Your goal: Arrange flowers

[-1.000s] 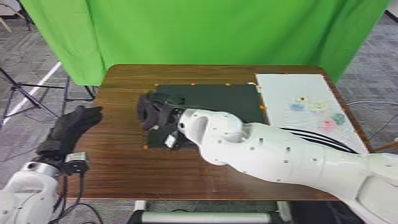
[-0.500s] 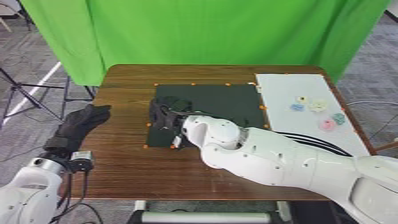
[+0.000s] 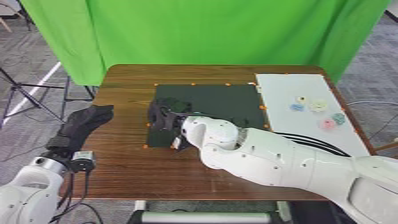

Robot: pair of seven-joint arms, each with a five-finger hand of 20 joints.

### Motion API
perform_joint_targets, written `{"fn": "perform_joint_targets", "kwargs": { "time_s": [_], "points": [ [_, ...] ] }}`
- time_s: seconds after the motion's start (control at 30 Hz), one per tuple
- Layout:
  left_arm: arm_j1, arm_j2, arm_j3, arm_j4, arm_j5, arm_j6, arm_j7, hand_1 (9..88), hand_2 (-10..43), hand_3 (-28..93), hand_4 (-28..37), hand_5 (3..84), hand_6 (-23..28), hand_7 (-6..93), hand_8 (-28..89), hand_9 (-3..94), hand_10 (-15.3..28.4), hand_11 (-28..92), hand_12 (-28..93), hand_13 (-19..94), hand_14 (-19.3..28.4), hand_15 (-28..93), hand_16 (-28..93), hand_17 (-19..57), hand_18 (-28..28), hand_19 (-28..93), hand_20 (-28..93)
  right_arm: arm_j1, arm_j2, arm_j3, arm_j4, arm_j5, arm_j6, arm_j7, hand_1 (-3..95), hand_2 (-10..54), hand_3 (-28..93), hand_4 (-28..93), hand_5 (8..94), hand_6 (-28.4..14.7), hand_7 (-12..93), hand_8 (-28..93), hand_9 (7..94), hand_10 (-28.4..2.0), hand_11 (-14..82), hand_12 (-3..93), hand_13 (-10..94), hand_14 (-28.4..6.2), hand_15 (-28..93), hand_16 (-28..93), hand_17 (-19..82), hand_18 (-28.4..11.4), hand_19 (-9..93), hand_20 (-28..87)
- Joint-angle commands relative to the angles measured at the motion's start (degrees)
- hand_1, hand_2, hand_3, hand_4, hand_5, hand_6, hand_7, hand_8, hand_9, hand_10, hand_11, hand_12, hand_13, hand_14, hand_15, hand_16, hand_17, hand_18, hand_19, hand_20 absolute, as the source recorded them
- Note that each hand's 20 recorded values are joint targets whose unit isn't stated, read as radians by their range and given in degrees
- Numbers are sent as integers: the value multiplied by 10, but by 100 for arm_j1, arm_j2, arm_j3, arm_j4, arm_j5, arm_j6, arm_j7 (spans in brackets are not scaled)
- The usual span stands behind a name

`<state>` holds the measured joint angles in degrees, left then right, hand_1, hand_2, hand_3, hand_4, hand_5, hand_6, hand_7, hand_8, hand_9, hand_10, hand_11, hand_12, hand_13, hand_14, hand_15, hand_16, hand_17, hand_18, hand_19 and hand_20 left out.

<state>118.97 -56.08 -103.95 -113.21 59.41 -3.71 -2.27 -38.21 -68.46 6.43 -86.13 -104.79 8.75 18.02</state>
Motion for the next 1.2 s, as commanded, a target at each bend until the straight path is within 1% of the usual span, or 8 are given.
{"fn": "perform_joint_targets", "kwargs": {
  "time_s": [0.03, 0.23, 0.33, 0.6, 0.63, 0.8, 0.93, 1.2],
  "points": [
    [25, -66, -53, -4, 57, -147, -87, 236, 48, 592, -258, 426, 67, 107, -51, 388, 162, 157, 104, 284, 174, 132, -11, 2, 105, 111, 110, 115, 44, -32, -88, -55, -66, 71, 558, -95, 626, -153, 633, 4, 188, 81, 654, -105, 135, 264, 829, -17, 720, 323, 600, -126, 932, 656],
    [18, -87, -84, 1, 81, -270, -132, 242, 42, 588, -248, 426, 67, 107, -51, 388, 161, 157, 105, 285, 175, 132, -11, 2, 105, 110, 110, 125, 95, 16, -149, -92, -284, 99, 524, -95, 670, -162, 611, 12, 186, -3, 627, -118, 124, 224, 829, -13, 714, 318, 599, -124, 932, 652],
    [46, -90, -109, -21, 83, -258, -128, 243, 41, 586, -245, 426, 67, 107, -51, 388, 162, 157, 105, 286, 176, 132, -11, 2, 105, 109, 110, 124, 116, 32, -173, -90, -403, 94, 509, -95, 679, -157, 601, 20, 183, -75, 619, -122, 112, 216, 831, -12, 710, 320, 599, -123, 932, 646],
    [93, -111, -137, -50, 81, -263, -132, 245, 39, 584, -241, 426, 66, 108, -51, 389, 162, 158, 105, 289, 177, 136, -11, 1, 106, 110, 110, 331, 369, 117, -367, -279, -527, -77, 493, -95, 678, -156, 567, 27, 164, -75, 592, -128, 89, 210, 826, -10, 696, 320, 588, -127, 932, 632],
    [150, -123, -166, -83, 88, -242, -126, 245, 39, 583, -241, 427, 66, 108, -51, 390, 162, 158, 105, 290, 177, 136, -11, 1, 106, 110, 110, 367, 455, 224, -451, -300, -564, -135, 489, -95, 679, -156, 565, 26, 163, -74, 584, -129, 87, 210, 824, -10, 695, 321, 586, -126, 932, 630],
    [200, -130, -220, -69, 103, -242, -73, 245, 33, 584, -238, 427, 66, 108, -51, 390, 162, 157, 105, 291, 177, 136, -11, 1, 106, 109, 110, 596, 1334, 881, -1245, -291, -255, -256, 471, -95, 677, -158, 540, 22, 155, -70, 554, -131, 82, 216, 807, -19, 695, 322, 567, -129, 932, 611],
    [253, -178, -308, -95, 73, -252, -108, 246, 31, 582, -237, 427, 65, 108, -51, 390, 162, 157, 106, 291, 177, 135, -11, 1, 106, 108, 110, 321, 2293, 1816, -1904, -350, -16, -218, 438, -95, 685, -152, 525, 13, 138, -65, 541, -136, 79, 219, 788, -31, 698, 320, 551, -137, 932, 601],
    [406, -206, -375, -167, 75, -261, -159, 247, 33, 578, -235, 429, 65, 109, -51, 393, 163, 157, 106, 295, 181, 139, -11, 2, 111, 114, 112, -1529, 3848, 3991, -2363, -463, 125, 93, 377, -95, 669, -147, 505, 2, 107, -52, 531, -147, 77, 223, 778, -41, 698, 316, 537, -144, 932, 590]
  ]
}}
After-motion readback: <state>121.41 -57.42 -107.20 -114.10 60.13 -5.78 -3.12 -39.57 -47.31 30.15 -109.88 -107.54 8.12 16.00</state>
